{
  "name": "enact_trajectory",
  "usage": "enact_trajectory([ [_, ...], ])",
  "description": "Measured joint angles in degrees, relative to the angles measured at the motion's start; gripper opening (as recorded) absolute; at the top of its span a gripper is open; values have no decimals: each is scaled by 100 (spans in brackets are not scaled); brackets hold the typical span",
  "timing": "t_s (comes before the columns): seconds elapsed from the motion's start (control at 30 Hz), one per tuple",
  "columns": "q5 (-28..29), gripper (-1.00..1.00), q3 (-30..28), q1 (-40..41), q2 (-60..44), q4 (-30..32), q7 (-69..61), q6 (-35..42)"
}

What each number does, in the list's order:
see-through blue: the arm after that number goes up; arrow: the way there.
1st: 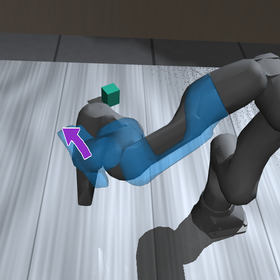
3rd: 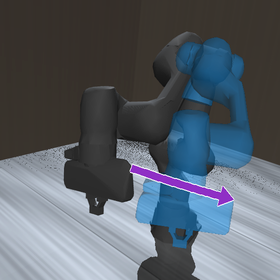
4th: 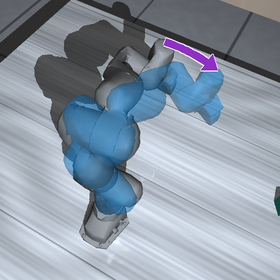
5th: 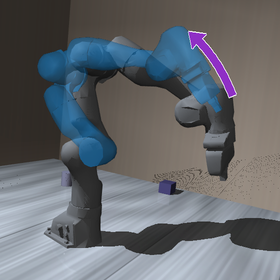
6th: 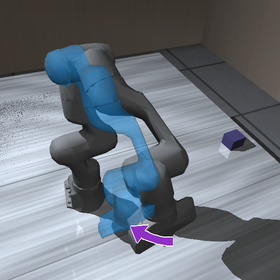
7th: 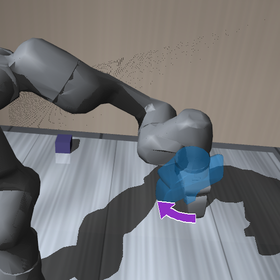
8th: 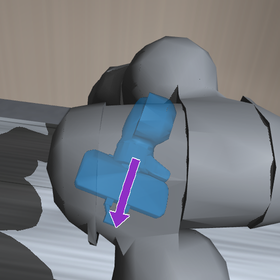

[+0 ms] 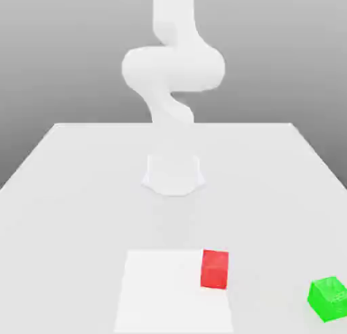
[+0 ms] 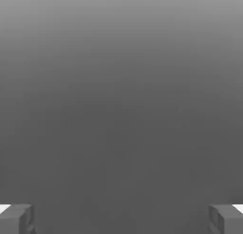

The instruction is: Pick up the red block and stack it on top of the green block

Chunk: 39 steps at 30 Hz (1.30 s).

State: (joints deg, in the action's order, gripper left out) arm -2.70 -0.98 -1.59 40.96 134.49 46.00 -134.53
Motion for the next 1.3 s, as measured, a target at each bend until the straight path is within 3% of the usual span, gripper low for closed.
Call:
enact_trajectory([
  [0.2, -630, 0, -42, -378, -1377, 713, 119, -730],
  [0.4, -869, 0, 216, -580, -2654, 1397, 495, -1441],
  [0.53, -607, 0, 425, -619, -3458, 1865, 1048, -1951],
  [0.63, 1, 0, 455, -682, -4023, 2221, 1754, -2337],
  [0.9, 529, 0, 284, -773, -5331, 2177, 2222, -3426],
  [0.93, 537, -100, 265, -790, -5499, 2159, 2235, -3567],
  [1.17, 561, -100, 265, -786, -5539, 2153, 2256, -3606],
  [1.3, 488, -100, 323, -748, -4984, 2222, 2190, -3139],
])
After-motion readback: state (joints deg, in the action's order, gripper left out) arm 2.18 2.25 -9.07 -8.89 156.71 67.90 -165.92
